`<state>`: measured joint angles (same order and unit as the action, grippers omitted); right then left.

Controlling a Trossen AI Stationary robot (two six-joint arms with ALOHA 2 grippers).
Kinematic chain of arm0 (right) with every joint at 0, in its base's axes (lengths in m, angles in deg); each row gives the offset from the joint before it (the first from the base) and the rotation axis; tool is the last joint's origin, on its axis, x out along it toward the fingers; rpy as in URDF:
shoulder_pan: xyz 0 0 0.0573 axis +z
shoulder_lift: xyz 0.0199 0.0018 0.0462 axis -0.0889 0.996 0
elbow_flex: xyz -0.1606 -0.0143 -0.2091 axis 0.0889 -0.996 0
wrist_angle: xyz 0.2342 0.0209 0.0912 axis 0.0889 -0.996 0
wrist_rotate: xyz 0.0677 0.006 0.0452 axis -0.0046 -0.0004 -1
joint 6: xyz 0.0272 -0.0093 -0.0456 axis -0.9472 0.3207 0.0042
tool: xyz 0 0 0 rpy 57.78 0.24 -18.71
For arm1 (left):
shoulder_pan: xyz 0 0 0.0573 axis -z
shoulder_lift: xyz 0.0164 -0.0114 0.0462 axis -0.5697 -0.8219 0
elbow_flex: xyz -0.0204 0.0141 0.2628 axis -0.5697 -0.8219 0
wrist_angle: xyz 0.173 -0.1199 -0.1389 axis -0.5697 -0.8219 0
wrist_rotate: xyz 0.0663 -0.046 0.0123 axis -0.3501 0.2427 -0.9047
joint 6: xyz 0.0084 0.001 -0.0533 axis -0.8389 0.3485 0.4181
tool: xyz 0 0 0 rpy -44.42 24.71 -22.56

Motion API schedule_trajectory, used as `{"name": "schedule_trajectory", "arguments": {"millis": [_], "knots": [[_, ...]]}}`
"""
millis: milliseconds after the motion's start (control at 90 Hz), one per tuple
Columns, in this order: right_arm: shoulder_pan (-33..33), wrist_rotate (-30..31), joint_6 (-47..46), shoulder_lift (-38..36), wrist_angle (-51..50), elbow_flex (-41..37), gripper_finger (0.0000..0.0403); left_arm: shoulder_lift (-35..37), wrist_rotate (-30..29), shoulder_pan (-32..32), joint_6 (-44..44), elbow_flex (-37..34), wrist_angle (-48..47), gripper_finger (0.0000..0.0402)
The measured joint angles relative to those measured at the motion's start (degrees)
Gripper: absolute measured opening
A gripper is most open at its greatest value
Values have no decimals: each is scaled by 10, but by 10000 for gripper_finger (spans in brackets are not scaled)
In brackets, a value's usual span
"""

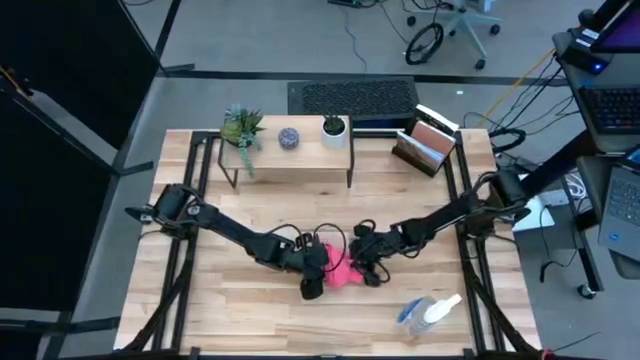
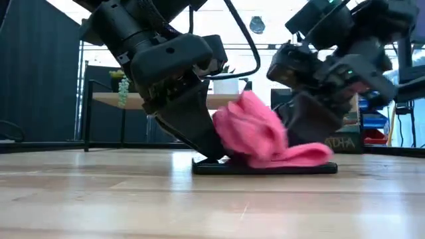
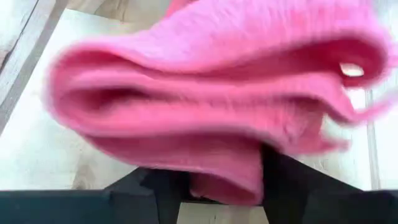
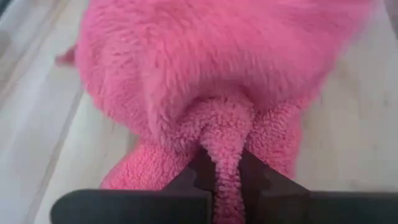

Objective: Apply microfiber cloth
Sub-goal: Wipe the front of the cellphone using the pink microfiber cloth

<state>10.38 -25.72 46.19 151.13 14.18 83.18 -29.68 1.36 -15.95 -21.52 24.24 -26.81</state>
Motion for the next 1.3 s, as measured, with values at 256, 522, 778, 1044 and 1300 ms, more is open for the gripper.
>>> {"name": "schedule_trajectory", "arguments": {"millis": [256, 522, 778, 1044, 1300], "knots": [[2, -1, 3, -111, -200, -11, 4, 0, 0, 0, 0, 0, -1, 164], [23, 1, -72, -216, -228, -11, 4, 46, 5, -1, -8, -2, -29, 164], [77, 5, -66, -144, -121, -17, 4, 135, -98, -12, -66, 7, -83, 164], [78, 7, -55, -34, -47, -13, 4, 78, -76, -55, -64, 3, -75, 164], [58, 114, -35, -39, -37, -14, 4, 13, 10, -50, 10, 5, -54, 164]]}}
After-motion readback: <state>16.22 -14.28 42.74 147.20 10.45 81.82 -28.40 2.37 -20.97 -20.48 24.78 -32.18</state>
